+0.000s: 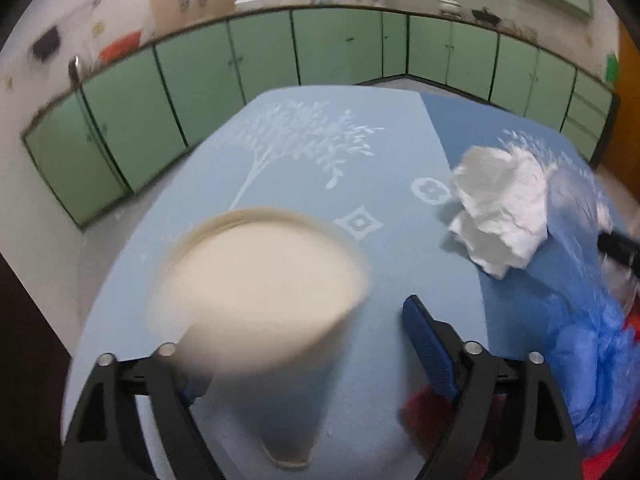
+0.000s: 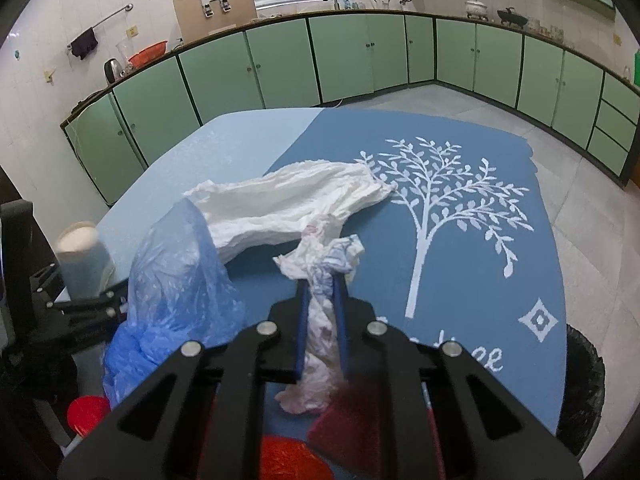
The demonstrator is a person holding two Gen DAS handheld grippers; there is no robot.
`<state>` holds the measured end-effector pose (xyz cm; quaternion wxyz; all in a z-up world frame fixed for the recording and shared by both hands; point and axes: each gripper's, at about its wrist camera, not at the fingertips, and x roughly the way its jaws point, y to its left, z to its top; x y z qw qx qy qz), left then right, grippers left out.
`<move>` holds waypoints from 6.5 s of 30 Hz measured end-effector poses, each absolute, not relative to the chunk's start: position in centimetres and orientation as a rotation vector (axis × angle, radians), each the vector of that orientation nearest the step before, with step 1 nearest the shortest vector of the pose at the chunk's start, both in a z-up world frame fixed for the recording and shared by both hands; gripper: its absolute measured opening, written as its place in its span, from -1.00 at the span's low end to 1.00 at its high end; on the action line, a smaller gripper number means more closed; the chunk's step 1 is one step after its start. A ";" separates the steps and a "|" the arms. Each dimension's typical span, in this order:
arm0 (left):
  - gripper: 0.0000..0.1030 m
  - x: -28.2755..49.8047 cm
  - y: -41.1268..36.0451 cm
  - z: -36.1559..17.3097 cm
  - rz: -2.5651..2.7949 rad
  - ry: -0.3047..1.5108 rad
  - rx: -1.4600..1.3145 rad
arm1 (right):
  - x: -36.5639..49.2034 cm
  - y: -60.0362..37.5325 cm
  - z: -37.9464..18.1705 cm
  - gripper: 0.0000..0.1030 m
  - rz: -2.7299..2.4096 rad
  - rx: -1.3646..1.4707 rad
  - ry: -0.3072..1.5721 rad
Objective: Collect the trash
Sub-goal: 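Grasp the white paper cup with the left gripper while the right gripper grasps a tissue, then carry the white cup and tissue over the black bin with both grippers, then open both grippers to drop the cup and tissue into the bin, then move both tools back over the table toward the red items, then grasp the red paper cup with the left gripper while the right gripper grasps the red bag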
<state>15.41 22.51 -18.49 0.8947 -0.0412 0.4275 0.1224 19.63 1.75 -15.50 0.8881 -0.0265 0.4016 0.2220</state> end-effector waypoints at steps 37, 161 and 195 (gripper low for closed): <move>-0.54 13.6 13.7 -6.9 -0.002 0.582 -0.081 | 15.1 -3.3 -7.1 -0.78 0.411 0.000 0.636; 0.65 2.4 9.1 -10.9 -0.055 0.616 0.025 | 6.2 -10.3 -11.4 0.86 0.147 0.108 0.603; 0.45 1.4 8.5 -15.7 -0.115 0.702 0.038 | 3.7 -7.6 -15.1 0.86 0.174 0.031 0.668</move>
